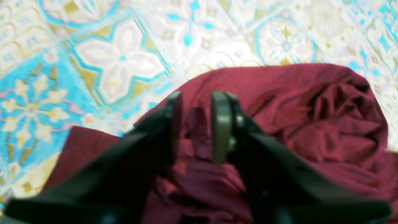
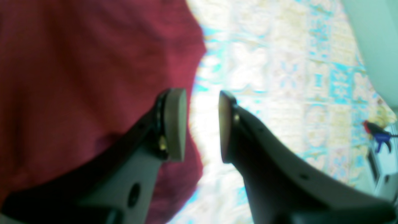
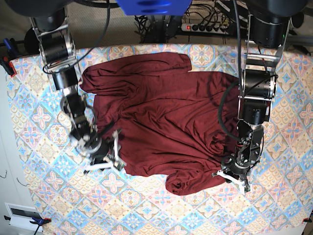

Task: Layout the t-shirt on the table in an organized manner, then fold the t-shirt properly
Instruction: 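Pull the hem corners apart with both grippers to flatten the shirt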

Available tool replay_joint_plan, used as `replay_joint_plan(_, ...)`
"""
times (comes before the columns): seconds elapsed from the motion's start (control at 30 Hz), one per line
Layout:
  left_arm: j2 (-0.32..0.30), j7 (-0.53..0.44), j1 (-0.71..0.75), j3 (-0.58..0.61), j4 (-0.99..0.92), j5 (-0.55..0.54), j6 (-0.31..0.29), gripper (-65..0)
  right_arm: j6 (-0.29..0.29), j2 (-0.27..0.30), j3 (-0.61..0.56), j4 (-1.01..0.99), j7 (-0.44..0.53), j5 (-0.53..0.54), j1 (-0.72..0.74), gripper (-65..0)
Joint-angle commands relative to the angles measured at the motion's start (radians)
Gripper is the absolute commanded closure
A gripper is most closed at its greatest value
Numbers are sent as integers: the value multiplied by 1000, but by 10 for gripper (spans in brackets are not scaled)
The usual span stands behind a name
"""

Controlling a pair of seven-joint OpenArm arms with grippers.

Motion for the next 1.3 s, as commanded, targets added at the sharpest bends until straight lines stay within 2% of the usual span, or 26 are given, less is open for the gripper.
replay_joint_plan(0.0, -1, -12, -35, -2, 16, 1, -3, -206, 30, -26, -6, -22, 38, 4, 71, -174)
replay_joint_plan(0.07, -4, -12, -34, -3, 16, 1, -3, -232, 111, -57, 0, -123, 65, 4, 129, -174)
replay_joint_plan(0.13, -9, -12, -23, -6, 19, -1, -3, -241, 137, -75, 4, -225, 84, 4, 175, -183)
replay_joint_plan(0.37, -67, -19, 1, -8, 22, -2, -3, -242, 143, -125, 4, -464, 165, 3, 255, -290)
replay_joint_plan(0.5, -86, -19, 9, -8, 22, -2, -3, -242, 143, -167, -5, -581, 246, 3, 257, -289)
replay_joint_plan(0.63, -90, -19, 18, -8, 22, -2, -3, -241, 143, -178, -6, -702, 318, -3, 297, -289)
replay_joint_plan(0.77, -92, -19, 35, -8, 73, -2, -3, -241, 140, -178, -6, -783, 378, -5, 315, -289)
replay_joint_plan(0.87, -92, -18, 57, -8, 112, -2, -3, -241, 134, -178, -6, -814, 377, -5, 346, -289)
replay_joint_plan(0.93, -90, -13, 58, -8, 131, -2, -1, -241, 100, -171, -6, -841, 377, -17, 352, -289)
replay_joint_plan(1.13, -90, -13, 58, -8, 136, -4, -1, -241, 19, -95, 1, -872, 375, -184, 350, -289)
replay_joint_plan(1.27, -92, -15, 66, -9, 136, -4, -1, -241, 18, -43, 3, -880, 372, -203, 349, -289)
